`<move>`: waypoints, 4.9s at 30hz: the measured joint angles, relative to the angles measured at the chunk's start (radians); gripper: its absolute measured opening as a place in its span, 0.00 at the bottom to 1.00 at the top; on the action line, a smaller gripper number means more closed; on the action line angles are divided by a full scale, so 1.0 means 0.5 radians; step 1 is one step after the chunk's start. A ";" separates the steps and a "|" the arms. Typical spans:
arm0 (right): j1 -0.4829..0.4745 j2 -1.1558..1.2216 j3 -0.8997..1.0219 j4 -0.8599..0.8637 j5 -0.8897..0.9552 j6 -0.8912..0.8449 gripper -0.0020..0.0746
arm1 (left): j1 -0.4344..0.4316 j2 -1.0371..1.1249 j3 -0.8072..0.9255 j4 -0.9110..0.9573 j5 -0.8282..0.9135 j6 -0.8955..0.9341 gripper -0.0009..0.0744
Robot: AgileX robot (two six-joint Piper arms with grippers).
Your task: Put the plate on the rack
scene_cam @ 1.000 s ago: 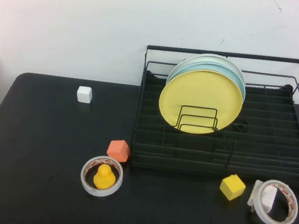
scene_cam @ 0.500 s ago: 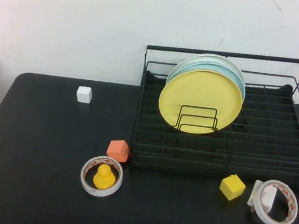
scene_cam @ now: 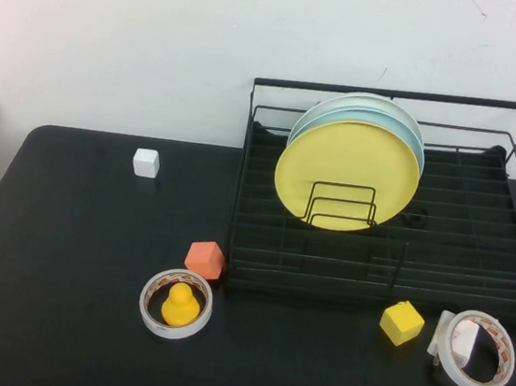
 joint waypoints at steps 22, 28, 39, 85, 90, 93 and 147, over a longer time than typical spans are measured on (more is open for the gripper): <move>-0.138 0.000 0.155 0.275 -0.048 -0.391 0.03 | 0.000 0.000 0.000 0.000 0.000 0.000 0.01; -0.203 0.000 0.157 0.327 -0.052 -0.434 0.03 | 0.000 0.000 0.000 0.000 0.000 -0.009 0.01; -0.025 0.000 0.157 0.335 -0.055 -0.434 0.03 | 0.000 0.000 0.000 0.000 0.000 -0.009 0.01; -0.021 0.000 0.157 0.339 -0.055 -0.434 0.03 | 0.691 -0.224 0.130 3.353 1.220 -3.264 0.01; -0.021 0.000 0.157 0.343 -0.055 -0.434 0.03 | 0.799 -0.329 0.193 3.612 1.207 -3.255 0.01; -0.021 0.000 0.157 0.343 -0.055 -0.434 0.03 | 0.812 -0.329 0.280 3.678 1.122 -3.255 0.01; -0.021 0.000 0.157 0.347 -0.055 -0.437 0.03 | 0.997 -0.334 0.437 3.524 0.997 -3.259 0.01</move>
